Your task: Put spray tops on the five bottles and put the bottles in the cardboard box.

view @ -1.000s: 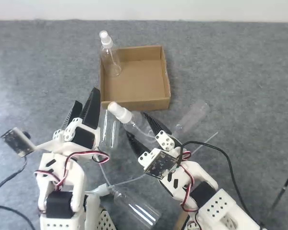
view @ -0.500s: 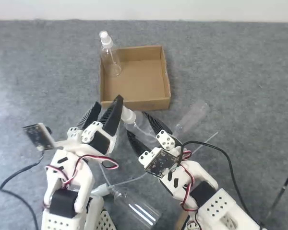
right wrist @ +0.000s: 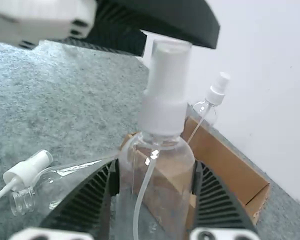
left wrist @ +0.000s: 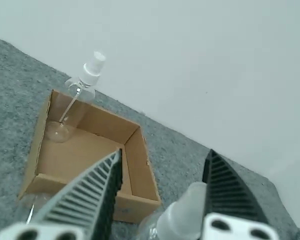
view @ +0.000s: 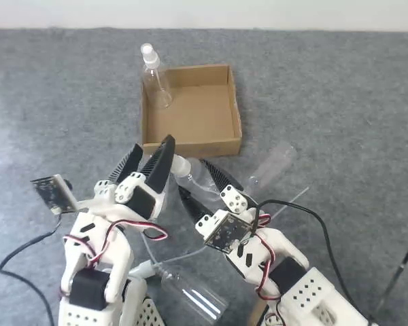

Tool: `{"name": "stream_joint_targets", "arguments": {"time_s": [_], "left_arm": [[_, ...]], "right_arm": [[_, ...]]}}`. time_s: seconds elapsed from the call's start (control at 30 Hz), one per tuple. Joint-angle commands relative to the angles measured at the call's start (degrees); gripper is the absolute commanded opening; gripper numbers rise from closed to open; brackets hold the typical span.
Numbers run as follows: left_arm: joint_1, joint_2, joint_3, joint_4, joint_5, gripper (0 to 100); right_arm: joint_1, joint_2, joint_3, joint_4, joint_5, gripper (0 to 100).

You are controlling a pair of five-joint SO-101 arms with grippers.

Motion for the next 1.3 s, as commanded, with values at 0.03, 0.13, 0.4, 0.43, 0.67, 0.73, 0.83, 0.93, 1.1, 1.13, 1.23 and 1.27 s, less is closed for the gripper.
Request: {"name": "stream_joint_targets", "arguments": {"time_s": [0.03, 0.13, 0.4, 0.43, 0.67, 0.73, 0.83, 0.93, 1.1, 1.13, 1.23, 1.27], "left_arm": [[-0.44, 0.44, -3.56, 0.88, 1.85, 24], [-0.44, 0.44, -3.74, 0.70, 1.85, 24], [-2.99, 0.44, -7.43, 0.62, 6.95, 24], [-3.60, 0.44, -7.87, 0.62, 7.38, 24], [-3.96, 0.44, -8.57, -0.79, 7.21, 24], [-4.13, 0.53, -7.78, -2.46, 7.21, 24], [-4.22, 0.53, -5.41, -4.22, 7.56, 24], [-4.22, 0.53, -1.63, -4.31, 7.56, 24], [-5.63, 0.44, 0.92, -4.31, 8.26, 24], [-6.86, 0.44, 1.01, -4.31, 9.76, 24], [-10.11, 0.44, 1.01, -4.31, 12.66, 24], [-10.73, 0.44, 1.01, -4.31, 12.66, 24]], "right_arm": [[0.57, -0.84, 1.23, -0.92, -0.79, 9.3], [0.57, -0.84, 1.23, -0.92, -0.79, 9.3], [0.66, -1.01, 1.23, 0.92, -0.79, 9.3], [0.66, -1.36, 1.23, 2.33, -0.79, 9.3], [0.66, -1.36, 1.23, 3.74, -0.88, 9.4], [0.66, -1.36, 1.23, 3.74, -0.88, 9.4], [0.66, -1.45, 1.23, 3.74, -0.88, 9.4], [0.66, -1.45, 1.23, 3.74, -0.88, 9.4], [0.66, -1.45, 1.05, 3.74, -3.69, 9.4], [0.75, -1.45, 1.05, 3.74, -3.96, 9.4], [0.75, -1.45, 1.05, 3.65, -4.31, 9.4], [0.75, -1.45, 1.05, 3.65, -4.40, 9.4]]}}
